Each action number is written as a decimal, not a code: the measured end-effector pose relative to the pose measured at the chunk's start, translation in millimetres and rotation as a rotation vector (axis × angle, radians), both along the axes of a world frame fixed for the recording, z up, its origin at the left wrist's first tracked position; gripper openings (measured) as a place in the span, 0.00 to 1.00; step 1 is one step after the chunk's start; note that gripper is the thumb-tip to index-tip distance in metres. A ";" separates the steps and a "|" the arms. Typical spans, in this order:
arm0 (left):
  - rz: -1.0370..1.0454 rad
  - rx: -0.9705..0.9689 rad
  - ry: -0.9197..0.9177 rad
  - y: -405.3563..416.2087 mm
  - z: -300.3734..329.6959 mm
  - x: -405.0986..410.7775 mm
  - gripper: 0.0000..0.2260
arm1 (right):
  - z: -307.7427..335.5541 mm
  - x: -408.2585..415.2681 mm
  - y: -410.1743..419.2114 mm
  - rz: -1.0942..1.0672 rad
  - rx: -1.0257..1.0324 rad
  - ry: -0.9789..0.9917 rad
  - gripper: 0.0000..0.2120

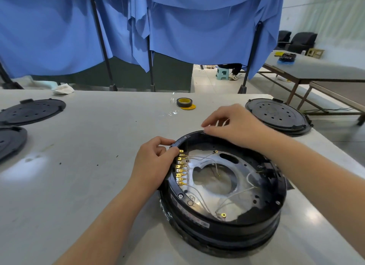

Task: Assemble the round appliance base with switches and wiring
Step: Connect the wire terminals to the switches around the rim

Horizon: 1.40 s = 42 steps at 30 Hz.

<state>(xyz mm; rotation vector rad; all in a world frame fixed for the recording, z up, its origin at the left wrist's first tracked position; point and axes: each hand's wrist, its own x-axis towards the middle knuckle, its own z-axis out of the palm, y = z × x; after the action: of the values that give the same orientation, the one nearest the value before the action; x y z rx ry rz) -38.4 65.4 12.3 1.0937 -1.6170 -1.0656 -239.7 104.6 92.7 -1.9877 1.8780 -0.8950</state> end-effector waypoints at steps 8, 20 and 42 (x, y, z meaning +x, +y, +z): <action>-0.008 0.002 0.037 -0.3 -3.7 0.2 0.04 | -31.2 -81.3 -55.7 -0.281 0.113 0.100 0.07; -0.010 -0.012 0.044 -2.4 -8.9 1.4 0.05 | -67.2 -95.6 -93.5 -0.254 0.234 0.314 0.07; -0.008 -0.005 0.031 -0.5 -5.0 1.9 0.05 | -11.5 -66.7 -57.1 -0.261 0.023 -0.097 0.05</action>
<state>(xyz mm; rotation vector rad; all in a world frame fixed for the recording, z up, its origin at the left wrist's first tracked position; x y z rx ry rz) -36.6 64.9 7.2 1.0635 -1.6002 -1.0777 -306.4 47.5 81.2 -1.6781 2.1129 -1.0125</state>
